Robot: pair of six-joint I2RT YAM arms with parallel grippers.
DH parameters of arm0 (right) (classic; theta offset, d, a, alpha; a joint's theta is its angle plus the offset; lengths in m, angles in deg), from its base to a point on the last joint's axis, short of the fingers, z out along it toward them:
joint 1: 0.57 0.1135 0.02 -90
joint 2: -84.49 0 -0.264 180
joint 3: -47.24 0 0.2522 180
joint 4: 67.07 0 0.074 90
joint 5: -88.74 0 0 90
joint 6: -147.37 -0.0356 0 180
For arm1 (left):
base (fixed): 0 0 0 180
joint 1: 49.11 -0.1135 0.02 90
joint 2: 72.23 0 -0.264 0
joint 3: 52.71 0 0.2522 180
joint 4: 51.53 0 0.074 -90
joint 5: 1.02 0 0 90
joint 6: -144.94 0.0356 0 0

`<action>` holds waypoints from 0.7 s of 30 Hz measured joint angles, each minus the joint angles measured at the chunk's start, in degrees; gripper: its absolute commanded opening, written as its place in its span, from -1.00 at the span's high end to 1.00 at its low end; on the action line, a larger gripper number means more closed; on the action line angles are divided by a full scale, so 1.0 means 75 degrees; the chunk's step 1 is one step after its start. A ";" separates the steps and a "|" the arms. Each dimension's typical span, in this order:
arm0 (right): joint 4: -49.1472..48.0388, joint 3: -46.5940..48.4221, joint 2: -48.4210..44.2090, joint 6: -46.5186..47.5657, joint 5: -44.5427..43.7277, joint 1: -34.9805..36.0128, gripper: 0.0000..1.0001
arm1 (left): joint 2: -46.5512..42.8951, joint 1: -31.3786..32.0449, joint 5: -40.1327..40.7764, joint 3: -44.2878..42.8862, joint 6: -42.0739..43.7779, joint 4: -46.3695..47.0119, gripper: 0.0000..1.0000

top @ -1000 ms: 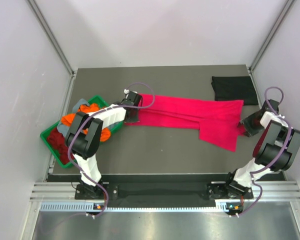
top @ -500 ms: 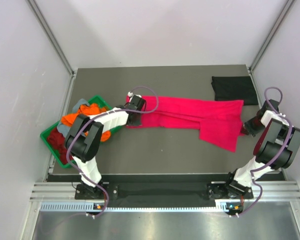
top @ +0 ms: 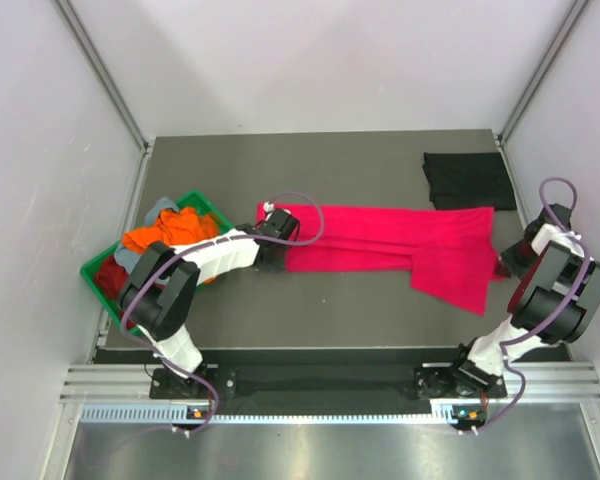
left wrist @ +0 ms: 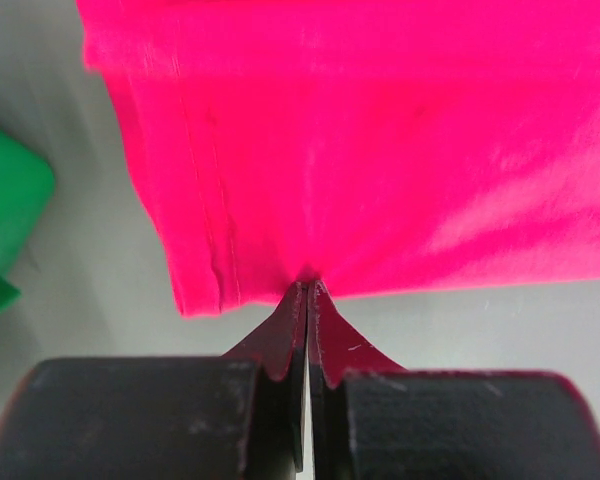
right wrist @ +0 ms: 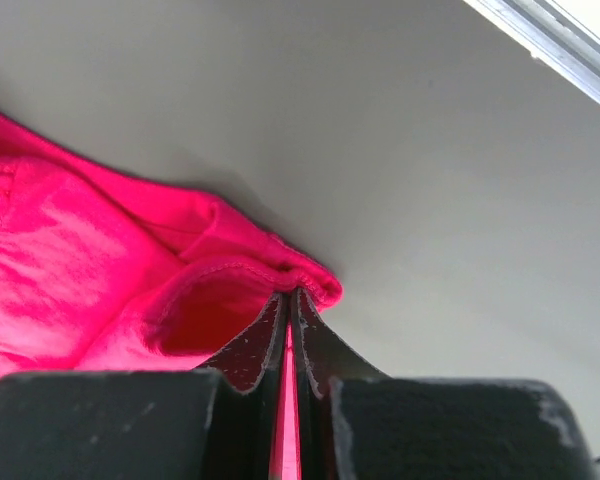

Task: Fold and stack the t-shirts
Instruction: Fold the tshirt

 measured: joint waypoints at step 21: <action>0.0423 -0.0836 -0.1244 0.0335 -0.0350 -0.0262 1.00 | -0.1751 -0.0650 -0.0737 0.0219 0.0064 -0.0950 0.29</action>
